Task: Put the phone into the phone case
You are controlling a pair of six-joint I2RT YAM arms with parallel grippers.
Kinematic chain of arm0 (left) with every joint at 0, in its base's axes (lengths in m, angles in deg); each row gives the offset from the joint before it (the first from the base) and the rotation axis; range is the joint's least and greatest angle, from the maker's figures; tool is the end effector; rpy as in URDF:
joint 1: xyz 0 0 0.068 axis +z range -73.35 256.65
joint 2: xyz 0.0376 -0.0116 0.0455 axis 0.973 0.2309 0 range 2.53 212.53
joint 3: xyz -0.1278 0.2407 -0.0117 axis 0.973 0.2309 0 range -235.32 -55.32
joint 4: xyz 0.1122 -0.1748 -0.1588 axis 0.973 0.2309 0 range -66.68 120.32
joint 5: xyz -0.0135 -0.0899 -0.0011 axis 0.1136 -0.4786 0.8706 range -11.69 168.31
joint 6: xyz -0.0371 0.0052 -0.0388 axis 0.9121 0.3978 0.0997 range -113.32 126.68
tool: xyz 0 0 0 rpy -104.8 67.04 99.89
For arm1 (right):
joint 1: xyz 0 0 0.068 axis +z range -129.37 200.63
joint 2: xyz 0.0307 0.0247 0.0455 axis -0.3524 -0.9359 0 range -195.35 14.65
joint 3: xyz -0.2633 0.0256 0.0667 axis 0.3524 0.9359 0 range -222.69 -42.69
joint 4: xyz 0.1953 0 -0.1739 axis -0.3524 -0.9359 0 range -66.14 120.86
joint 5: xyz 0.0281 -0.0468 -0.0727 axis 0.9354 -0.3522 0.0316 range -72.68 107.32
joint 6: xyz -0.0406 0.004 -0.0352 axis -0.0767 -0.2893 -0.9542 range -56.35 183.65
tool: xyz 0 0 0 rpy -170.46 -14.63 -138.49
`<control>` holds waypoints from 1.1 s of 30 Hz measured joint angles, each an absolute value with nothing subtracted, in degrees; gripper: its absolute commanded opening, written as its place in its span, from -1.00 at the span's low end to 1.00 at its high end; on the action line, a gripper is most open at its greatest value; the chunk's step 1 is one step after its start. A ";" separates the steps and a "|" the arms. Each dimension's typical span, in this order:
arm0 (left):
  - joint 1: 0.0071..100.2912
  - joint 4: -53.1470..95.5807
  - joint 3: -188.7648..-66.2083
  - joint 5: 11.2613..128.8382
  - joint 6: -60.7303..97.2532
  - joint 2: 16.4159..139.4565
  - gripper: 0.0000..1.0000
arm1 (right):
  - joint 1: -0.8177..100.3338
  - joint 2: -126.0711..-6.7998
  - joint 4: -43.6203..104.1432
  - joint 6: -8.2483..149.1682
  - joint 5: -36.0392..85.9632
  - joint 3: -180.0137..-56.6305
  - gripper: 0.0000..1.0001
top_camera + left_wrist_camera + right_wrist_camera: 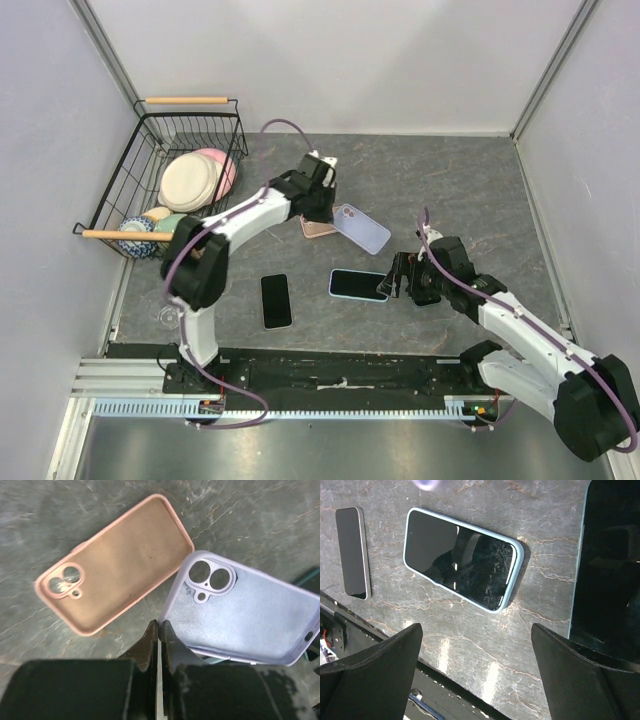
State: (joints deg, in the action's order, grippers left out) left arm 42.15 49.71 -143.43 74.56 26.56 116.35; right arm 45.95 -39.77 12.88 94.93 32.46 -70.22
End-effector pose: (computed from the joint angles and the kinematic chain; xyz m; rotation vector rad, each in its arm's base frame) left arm 0.3619 -0.2515 0.2164 0.3517 2.5172 -0.4728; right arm 0.1667 0.0892 0.1945 -0.0076 2.4613 0.7719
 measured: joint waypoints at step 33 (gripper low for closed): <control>44.55 47.96 -84.31 72.03 44.57 53.90 -0.96 | 62.48 -75.04 17.43 95.35 26.16 -86.28 -0.78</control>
State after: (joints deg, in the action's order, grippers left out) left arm 44.55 47.96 -84.31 72.03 44.57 53.90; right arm 62.48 -75.04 17.43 95.35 26.16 -86.28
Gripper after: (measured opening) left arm 0.035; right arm 0.115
